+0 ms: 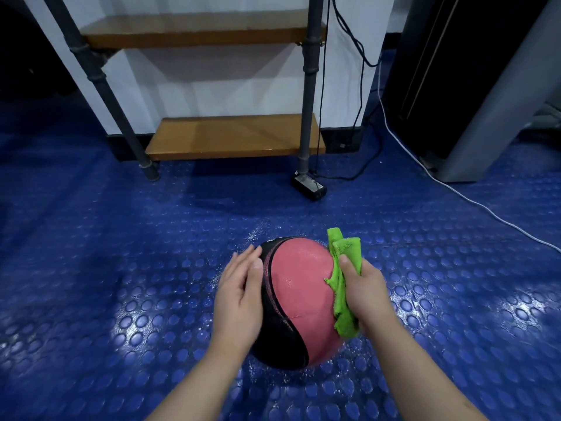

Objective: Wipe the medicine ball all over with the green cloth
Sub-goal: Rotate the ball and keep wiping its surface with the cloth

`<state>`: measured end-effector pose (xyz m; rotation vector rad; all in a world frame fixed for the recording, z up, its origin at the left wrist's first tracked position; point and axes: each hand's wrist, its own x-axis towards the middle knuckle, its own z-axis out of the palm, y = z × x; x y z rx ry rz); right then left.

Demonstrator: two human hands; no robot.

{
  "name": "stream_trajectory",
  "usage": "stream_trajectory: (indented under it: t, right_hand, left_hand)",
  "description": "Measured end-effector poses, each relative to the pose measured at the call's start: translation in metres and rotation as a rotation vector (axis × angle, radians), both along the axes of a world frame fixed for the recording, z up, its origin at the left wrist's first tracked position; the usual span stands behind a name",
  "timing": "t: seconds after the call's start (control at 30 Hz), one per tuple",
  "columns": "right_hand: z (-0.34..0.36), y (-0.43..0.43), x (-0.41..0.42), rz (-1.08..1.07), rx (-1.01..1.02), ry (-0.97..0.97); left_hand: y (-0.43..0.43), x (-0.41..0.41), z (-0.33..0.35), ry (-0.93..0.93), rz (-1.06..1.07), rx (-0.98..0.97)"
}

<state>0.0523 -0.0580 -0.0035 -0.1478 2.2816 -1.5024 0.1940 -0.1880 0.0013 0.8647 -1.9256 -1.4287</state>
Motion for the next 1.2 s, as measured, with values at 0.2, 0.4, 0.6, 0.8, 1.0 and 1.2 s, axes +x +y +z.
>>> stream_trajectory:
  t: [0.2,0.4,0.6,0.8,1.0,1.2]
  right_hand:
    - [0.009,0.012,0.014,0.053,-0.025,0.036]
    - [0.041,-0.006,0.031,0.199,0.021,0.438]
    - [0.033,-0.035,0.044,0.531,0.427,0.632]
    - [0.043,-0.046,0.004,0.308,0.395,0.211]
    - [0.047,-0.034,0.018,0.307,0.339,0.336]
    - [0.032,-0.020,0.049,0.396,0.302,0.514]
  left_hand:
    - [0.011,-0.010,-0.009,-0.153,0.089,-0.170]
    - [0.008,-0.007,-0.019,-0.143,0.150,-0.236]
    - [0.003,-0.009,-0.022,-0.102,0.156,-0.213]
    - [0.007,-0.009,-0.023,-0.125,0.139,-0.264]
    - [0.012,-0.022,-0.010,-0.210,0.193,-0.303]
    - [0.012,-0.032,-0.007,-0.267,0.193,-0.326]
